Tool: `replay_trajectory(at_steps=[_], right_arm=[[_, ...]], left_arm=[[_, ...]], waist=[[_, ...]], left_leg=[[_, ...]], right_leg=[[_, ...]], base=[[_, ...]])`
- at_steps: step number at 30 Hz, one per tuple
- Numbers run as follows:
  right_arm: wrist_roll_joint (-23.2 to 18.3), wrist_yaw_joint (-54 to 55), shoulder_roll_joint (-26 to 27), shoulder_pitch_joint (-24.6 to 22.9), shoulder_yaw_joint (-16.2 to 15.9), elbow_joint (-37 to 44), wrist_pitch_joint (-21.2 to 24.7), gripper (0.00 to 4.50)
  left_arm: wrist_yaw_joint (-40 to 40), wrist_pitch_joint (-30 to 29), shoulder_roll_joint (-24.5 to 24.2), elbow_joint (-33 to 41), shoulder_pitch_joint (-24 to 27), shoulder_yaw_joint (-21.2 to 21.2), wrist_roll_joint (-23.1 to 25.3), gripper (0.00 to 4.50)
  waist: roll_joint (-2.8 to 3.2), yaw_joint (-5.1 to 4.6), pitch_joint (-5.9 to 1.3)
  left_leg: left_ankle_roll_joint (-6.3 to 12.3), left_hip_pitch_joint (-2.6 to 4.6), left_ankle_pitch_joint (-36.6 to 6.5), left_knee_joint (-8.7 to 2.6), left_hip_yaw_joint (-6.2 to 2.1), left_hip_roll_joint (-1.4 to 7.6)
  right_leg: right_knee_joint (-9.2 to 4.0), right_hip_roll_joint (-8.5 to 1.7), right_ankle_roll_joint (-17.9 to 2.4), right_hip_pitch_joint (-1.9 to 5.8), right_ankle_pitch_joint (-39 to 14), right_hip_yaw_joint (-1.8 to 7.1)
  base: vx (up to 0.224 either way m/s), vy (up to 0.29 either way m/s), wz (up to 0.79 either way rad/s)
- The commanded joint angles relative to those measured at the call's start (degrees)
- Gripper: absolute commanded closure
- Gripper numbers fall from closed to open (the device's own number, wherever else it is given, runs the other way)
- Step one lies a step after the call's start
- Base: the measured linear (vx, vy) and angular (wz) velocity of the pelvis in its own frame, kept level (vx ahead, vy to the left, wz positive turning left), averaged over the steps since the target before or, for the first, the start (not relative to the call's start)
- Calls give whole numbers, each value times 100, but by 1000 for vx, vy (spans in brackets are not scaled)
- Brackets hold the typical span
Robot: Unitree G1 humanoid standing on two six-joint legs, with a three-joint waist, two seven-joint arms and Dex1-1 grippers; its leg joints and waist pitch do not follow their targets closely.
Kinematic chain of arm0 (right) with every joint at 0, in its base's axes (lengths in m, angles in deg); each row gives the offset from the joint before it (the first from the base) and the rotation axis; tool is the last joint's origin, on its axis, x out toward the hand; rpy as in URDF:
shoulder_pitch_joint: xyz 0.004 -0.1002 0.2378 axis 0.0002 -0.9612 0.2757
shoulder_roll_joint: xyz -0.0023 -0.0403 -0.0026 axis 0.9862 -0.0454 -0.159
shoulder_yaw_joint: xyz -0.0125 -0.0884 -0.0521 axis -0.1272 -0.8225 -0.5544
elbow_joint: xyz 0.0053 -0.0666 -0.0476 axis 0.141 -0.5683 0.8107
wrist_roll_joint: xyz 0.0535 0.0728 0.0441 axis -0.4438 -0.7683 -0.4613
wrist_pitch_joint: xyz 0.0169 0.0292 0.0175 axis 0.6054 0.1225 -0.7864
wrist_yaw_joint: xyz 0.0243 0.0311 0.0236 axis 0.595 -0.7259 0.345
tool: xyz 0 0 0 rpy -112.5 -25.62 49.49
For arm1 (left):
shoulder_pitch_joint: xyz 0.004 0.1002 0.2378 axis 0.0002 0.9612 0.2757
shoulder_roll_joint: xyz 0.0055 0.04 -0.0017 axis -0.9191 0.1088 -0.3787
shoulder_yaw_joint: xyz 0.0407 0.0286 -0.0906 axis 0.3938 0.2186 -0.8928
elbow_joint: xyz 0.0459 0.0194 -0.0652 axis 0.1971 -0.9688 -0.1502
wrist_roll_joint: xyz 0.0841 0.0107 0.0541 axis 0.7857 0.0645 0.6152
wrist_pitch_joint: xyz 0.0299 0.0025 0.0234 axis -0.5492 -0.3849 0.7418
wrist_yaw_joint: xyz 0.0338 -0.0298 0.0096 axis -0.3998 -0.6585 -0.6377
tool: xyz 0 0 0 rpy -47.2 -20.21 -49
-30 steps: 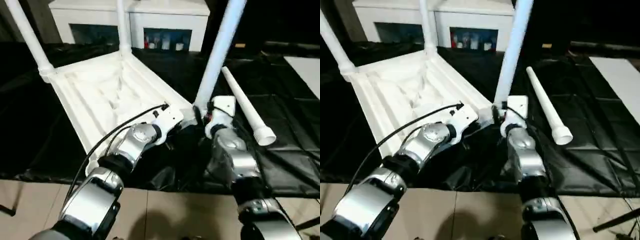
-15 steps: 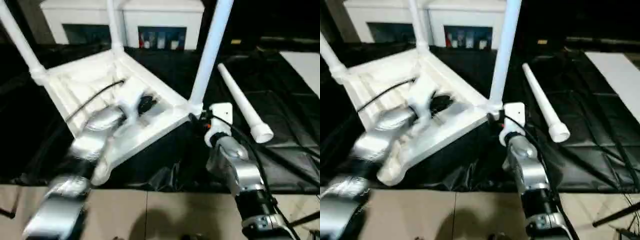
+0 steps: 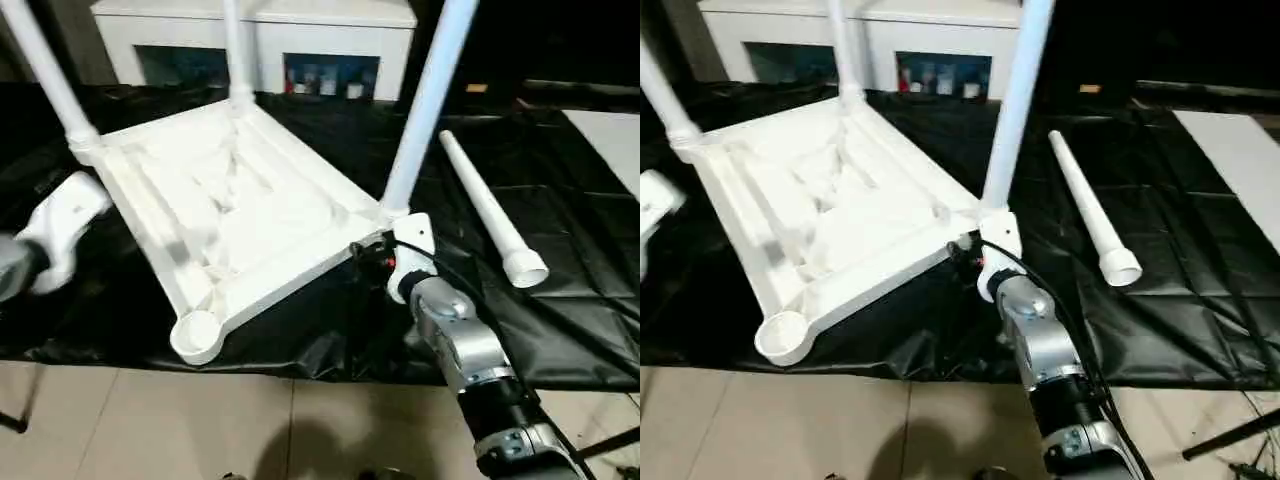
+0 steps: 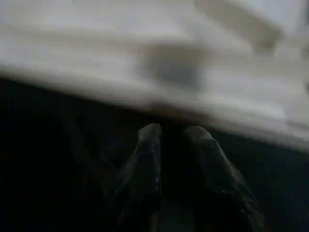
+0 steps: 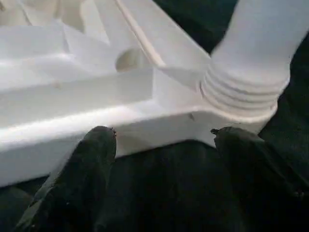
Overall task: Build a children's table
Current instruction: Rotate table base
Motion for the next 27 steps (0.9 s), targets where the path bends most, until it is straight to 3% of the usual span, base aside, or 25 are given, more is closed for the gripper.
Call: replay_trajectory(at_steps=[1, 4, 5, 7, 11, 13, 15, 16, 18, 21, 22, 23, 25, 27], right_arm=[[75, 30, 94, 180, 5, -294, -72, 85], [79, 84, 164, 277, 1, -449, -119, 85], [75, 87, 194, 312, -10, -472, -131, 85], [64, 74, 233, 379, -33, -516, -151, 85], [62, -4, 283, 470, -51, -629, -252, 85], [73, -122, 297, 497, -96, -665, -353, 85], [87, -162, 298, 511, -120, -687, -387, 85], [123, -212, 282, 508, -174, -655, -387, 85], [149, -233, 258, 484, -209, -573, -366, 85], [151, -137, 188, 416, -137, -375, -277, 85], [172, -69, 108, 338, -85, -168, -207, 85], [177, -49, 86, 310, -71, -95, -182, 85], [173, -32, 65, 280, -37, -16, -158, 85], [163, -19, 38, 241, 1, 90, -121, 85]], left_arm=[[230, -424, 166, 388, 110, 385, -99, 357], [325, -626, 363, 571, 232, 618, 12, 357], [271, -711, 458, 622, 250, 708, 38, 357], [172, -918, 643, 753, 252, 854, -50, 357], [-197, -806, 1054, 666, 61, 882, -131, 357], [-403, -785, 1343, 550, -98, 815, -107, 357], [-465, -776, 1439, 493, -160, 814, -66, 357], [-708, -637, 1699, 238, -334, 828, 30, 357], [-1043, -359, 1997, -145, -550, 853, 128, 357], [-1560, 49, 2386, -797, -906, 950, 307, 357], [-1856, 413, 2558, -1251, -1132, 1076, 517, 357], [-1875, 510, 2563, -1333, -1173, 1133, 578, 357], [-1920, 581, 2607, -1453, -1233, 1141, 603, 357], [-1992, 674, 2662, -1601, -1306, 1142, 630, 357]], waist=[[144, -13, -351], [122, -5, -361], [153, -12, -364], [123, -26, -365], [89, -18, -345], [96, 0, -347], [85, 0, -349], [82, 2, -350], [77, 5, -346], [48, 32, -376], [45, 39, -369], [42, 65, -400], [44, 50, -403], [42, 39, -414]], left_leg=[[-142, 81, -1279, -456, 31, 38], [-135, 32, -1120, -446, 36, 37], [-136, 18, -1126, -446, 26, 33], [-134, 22, -1187, -438, 22, 28], [-107, 22, -1371, -434, 13, 15], [-103, 82, -1473, -418, 33, 22], [-102, 36, -1476, -429, 11, 15], [-101, 8, -1444, -437, -6, 12], [-78, 61, -1525, -408, 15, -10], [-63, 4, -1298, -413, -2, 2], [-45, -15, -1209, -413, 0, -16], [-45, 30, -1165, -389, 6, -3], [-40, -61, -998, -409, -23, 0], [-22, -49, -943, -381, -5, -9]], right_leg=[[-325, -189, -1116, 284, -1284, 237], [-288, -200, -1221, 331, -1033, 242], [-281, -198, -1210, 346, -1010, 242], [-298, -187, -1189, 352, -1050, 247], [-347, -176, -1080, 338, -1521, 248], [-386, -166, -1043, 280, -1671, 247], [-380, -165, -998, 319, -1749, 240], [-384, -172, -932, 338, -1801, 231], [-438, -141, -845, 284, -1952, 231], [-405, -167, -820, 338, -1826, 236], [-428, -131, -741, 345, -1761, 230], [-401, -150, -745, 323, -1599, 240], [-356, -166, -772, 391, -1444, 228], [-367, -159, -798, 371, -1365, 228]], base=[[0, 0, 0], [0, 0, 0], [0, 0, 0], [0, 0, 0], [0, 0, 0], [0, 0, 0], [0, 0, 0], [0, 0, 0], [0, 0, 0], [0, 0, 0], [0, 0, 0], [0, 0, 0], [0, 0, 0], [0, 0, 0]])
